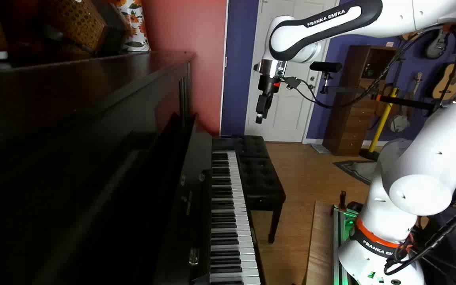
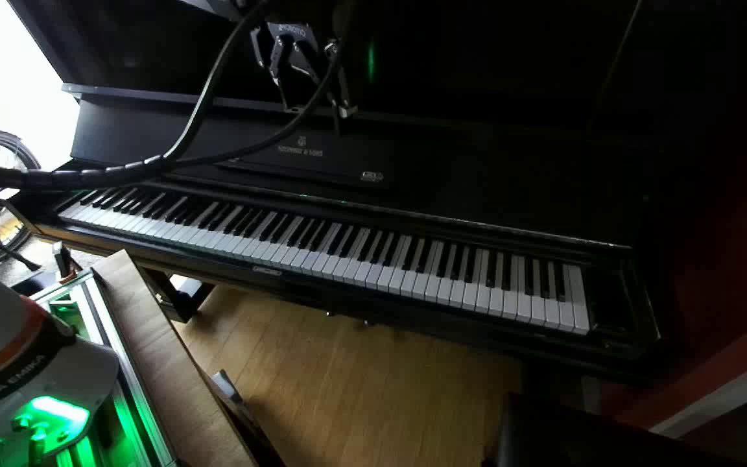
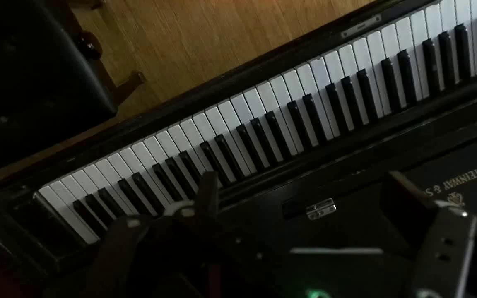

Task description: Push down on the third keyboard key from the right

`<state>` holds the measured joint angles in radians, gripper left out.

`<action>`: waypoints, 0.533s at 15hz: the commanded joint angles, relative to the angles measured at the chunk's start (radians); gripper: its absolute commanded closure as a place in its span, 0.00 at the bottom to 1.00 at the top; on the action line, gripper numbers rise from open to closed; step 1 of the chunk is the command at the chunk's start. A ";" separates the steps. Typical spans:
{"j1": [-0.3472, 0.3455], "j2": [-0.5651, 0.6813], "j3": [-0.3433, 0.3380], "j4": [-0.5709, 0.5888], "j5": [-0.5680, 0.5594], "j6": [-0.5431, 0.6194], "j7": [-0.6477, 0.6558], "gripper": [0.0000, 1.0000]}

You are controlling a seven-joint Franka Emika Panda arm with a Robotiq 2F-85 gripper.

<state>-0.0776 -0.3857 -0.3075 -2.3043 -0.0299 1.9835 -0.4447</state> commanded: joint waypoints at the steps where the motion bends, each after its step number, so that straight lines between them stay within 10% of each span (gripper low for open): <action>1: -0.018 0.003 0.016 0.002 0.007 -0.002 -0.006 0.00; 8: -0.028 0.061 0.001 0.043 -0.014 -0.046 -0.028 0.00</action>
<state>-0.0783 -0.3857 -0.3064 -2.3043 -0.0292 1.9835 -0.4447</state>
